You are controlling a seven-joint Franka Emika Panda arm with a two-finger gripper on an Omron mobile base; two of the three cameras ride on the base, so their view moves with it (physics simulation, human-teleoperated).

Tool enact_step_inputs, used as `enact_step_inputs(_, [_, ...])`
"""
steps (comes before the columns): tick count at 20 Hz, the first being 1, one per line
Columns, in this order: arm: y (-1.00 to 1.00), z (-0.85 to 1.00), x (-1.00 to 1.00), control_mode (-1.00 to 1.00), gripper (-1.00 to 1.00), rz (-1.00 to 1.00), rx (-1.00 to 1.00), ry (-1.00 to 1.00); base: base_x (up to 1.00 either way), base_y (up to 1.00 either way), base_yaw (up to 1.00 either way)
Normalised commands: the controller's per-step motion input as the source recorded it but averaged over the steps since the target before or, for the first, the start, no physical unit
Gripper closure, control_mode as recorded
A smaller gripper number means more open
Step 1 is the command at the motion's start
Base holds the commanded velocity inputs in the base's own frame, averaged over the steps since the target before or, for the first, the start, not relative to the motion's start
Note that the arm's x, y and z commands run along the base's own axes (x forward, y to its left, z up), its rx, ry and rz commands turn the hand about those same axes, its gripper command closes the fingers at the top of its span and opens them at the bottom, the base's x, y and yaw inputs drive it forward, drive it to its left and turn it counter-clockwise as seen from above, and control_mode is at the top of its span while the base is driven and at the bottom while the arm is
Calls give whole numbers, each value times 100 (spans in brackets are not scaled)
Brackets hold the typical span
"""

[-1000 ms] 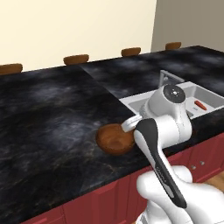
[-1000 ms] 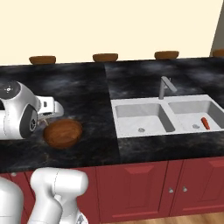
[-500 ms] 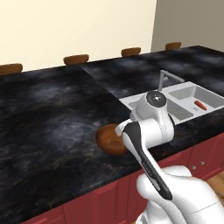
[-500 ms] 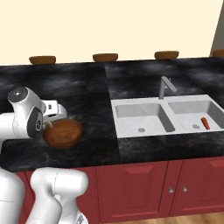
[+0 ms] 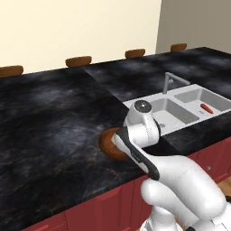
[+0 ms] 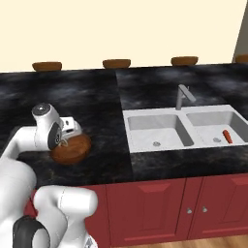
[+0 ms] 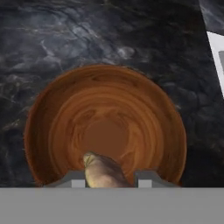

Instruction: Pick the mushrooms from the cabinet and place them in one bowl. Pick the carrot from the sink and place it in the other bowl.

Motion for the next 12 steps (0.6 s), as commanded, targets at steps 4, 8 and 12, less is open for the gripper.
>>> enact_step_inputs(4, [29, -62, 70, -100, 100, 7, -7, 8, 0, 0, 0])
enact_step_inputs(8, [16, -57, 87, -100, 100, 7, -5, 6, 0, 0, 0])
enact_step_inputs(12, [1, -34, 61, -100, 100, 4, -1, 2, 0, 0, 0])
